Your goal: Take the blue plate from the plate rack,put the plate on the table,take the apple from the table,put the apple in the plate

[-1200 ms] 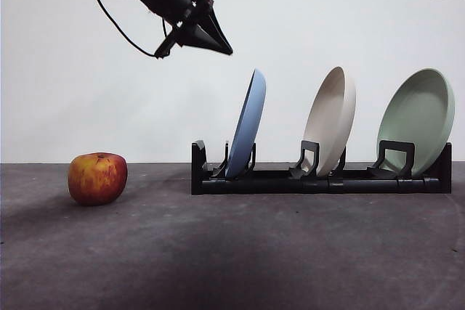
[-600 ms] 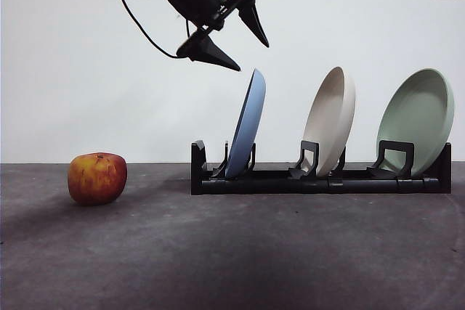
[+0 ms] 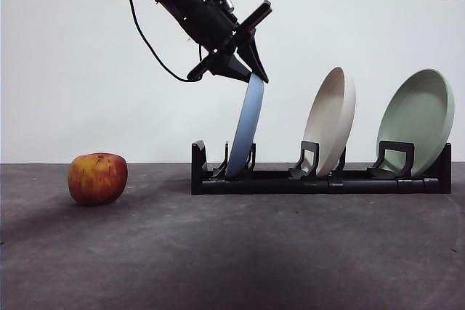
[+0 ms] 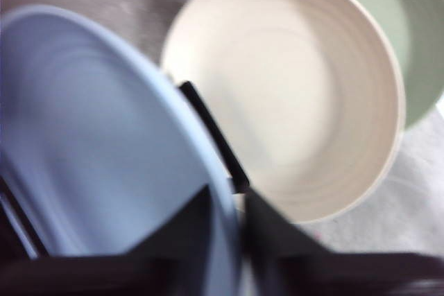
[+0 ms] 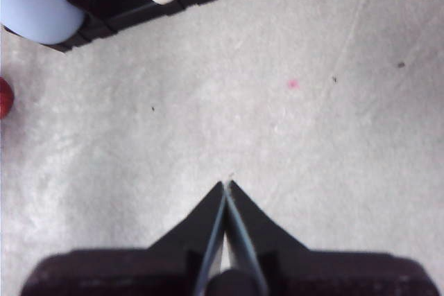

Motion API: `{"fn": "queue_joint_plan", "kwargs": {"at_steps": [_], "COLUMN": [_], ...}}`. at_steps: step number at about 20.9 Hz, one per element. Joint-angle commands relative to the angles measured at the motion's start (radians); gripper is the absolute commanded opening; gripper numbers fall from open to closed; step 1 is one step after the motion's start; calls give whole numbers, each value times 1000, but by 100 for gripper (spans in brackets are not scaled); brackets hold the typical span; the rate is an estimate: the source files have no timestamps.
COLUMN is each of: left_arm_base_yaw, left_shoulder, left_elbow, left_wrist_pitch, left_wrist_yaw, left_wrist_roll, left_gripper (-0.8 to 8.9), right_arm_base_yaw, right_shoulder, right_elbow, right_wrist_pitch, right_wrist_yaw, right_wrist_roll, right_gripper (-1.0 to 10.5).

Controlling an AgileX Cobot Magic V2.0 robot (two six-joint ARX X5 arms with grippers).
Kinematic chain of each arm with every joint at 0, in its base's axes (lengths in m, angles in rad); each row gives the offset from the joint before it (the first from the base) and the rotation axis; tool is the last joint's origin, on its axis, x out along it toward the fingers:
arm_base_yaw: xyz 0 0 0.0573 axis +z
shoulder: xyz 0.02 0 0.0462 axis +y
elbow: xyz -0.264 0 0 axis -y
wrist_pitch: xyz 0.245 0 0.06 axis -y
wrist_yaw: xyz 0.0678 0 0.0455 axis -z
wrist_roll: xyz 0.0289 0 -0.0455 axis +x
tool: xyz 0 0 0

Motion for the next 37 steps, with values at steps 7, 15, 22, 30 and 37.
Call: {"fn": "queue_joint_plan", "kwargs": {"at_steps": [7,15,22,30,37], "left_arm_base_yaw": [18,39,11,-81,-225], "left_shoulder": [6,4,4,-77,-164], "left_elbow": [35,294,531,553,549], "left_wrist_pitch": [-35,-298,-554,-557,-561], "left_wrist_yaw": [21,75,152,99,-106], "left_wrist_roll": [-22,-34,93,184,255], "left_gripper": [-8,-8,-8,-8,-8], "right_arm_base_yaw": [1,1,1,1,1], "right_shoulder": [1,1,1,1,1], "right_elbow": [3,3,3,3,3], "right_wrist_pitch": [-2,-2,-3,-29,-48], "right_wrist_yaw": [22,22,21,22,22], "right_wrist_roll": [-10,-7,-6,-10,-18], "right_gripper": [2,2,2,2,2]}}
